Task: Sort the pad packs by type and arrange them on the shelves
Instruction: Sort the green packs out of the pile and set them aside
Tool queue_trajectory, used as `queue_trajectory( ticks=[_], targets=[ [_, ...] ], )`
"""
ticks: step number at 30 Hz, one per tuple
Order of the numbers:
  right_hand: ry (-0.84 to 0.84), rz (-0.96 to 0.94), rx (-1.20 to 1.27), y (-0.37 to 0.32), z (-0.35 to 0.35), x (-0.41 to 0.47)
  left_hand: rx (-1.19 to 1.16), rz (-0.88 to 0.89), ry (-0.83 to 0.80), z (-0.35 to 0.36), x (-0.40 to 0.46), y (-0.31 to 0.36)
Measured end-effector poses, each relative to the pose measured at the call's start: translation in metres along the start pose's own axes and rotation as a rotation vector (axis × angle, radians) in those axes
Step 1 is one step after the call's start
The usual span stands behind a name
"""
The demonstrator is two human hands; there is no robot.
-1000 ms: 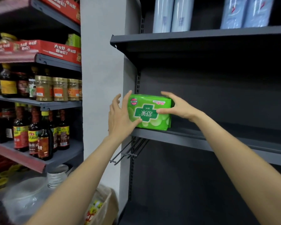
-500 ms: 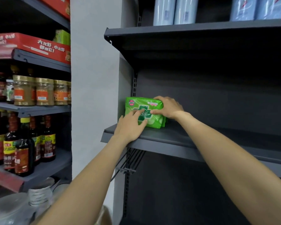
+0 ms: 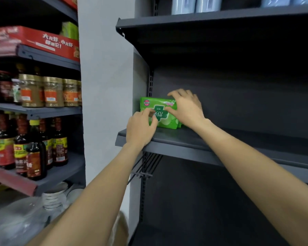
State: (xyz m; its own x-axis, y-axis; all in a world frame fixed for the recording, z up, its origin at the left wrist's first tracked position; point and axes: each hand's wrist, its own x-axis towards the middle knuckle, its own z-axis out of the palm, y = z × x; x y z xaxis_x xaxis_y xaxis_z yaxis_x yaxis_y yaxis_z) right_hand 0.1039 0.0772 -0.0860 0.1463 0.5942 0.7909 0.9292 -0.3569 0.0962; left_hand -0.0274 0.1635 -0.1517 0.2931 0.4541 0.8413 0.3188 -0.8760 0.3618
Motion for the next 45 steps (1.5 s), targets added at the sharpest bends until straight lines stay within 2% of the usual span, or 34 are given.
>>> queue_trajectory(
  ticks=[4, 7, 10, 12, 14, 17, 21, 23, 26, 28, 31, 34, 38, 40, 42, 44, 45],
  targets=[
    [0.102, -0.016, 0.192, -0.033, -0.033, -0.052, -0.170, -0.023, 0.163, -0.025, -0.020, 0.011],
    [0.239, -0.070, 0.344, -0.056, -0.051, -0.099, -0.254, 0.013, 0.172, -0.052, -0.065, 0.018],
    [0.438, -0.171, 0.374, -0.078, -0.050, -0.160, -0.035, 0.231, 0.136, -0.087, -0.126, 0.019],
    [0.460, -0.218, 0.381, -0.091, -0.040, -0.213, 0.072, 0.327, 0.067, -0.108, -0.172, 0.015],
    [0.369, -0.242, 0.429, -0.099, -0.022, -0.269, 0.098, 0.306, -0.088, -0.128, -0.218, 0.005],
    [0.132, -0.258, 0.508, -0.106, 0.007, -0.345, 0.171, 0.166, -0.382, -0.144, -0.279, -0.018],
    [-0.317, -0.279, 0.532, -0.102, 0.045, -0.442, 0.224, -0.173, -0.722, -0.141, -0.375, -0.045],
    [-0.546, -0.252, 0.519, -0.103, 0.061, -0.479, 0.295, -0.267, -0.817, -0.138, -0.413, -0.054],
    [-0.851, -0.168, 0.486, -0.110, 0.092, -0.528, 0.331, -0.395, -0.886, -0.118, -0.472, -0.069],
    [-0.969, -0.151, 0.405, -0.116, 0.107, -0.550, 0.314, -0.540, -0.910, -0.103, -0.506, -0.080],
    [-1.076, -0.189, 0.286, -0.129, 0.139, -0.579, 0.349, -0.725, -0.923, -0.067, -0.552, -0.101],
    [-1.148, -0.157, 0.210, -0.143, 0.169, -0.599, 0.385, -0.879, -0.862, -0.034, -0.578, -0.118],
    [-1.207, -0.103, 0.143, -0.148, 0.196, -0.610, 0.385, -0.992, -0.806, 0.002, -0.591, -0.135],
    [-1.200, -0.065, 0.207, -0.142, 0.202, -0.607, 0.352, -1.036, -0.807, 0.011, -0.595, -0.141],
    [-1.246, 0.108, 0.477, -0.125, 0.201, -0.602, 0.377, -1.029, -0.800, 0.013, -0.600, -0.145],
    [-1.310, 0.324, 0.750, -0.111, 0.193, -0.604, 0.446, -0.930, -0.826, 0.015, -0.605, -0.142],
    [-1.279, 0.338, 0.757, -0.106, 0.190, -0.608, 0.471, -0.860, -0.835, 0.017, -0.607, -0.139]
  ],
)
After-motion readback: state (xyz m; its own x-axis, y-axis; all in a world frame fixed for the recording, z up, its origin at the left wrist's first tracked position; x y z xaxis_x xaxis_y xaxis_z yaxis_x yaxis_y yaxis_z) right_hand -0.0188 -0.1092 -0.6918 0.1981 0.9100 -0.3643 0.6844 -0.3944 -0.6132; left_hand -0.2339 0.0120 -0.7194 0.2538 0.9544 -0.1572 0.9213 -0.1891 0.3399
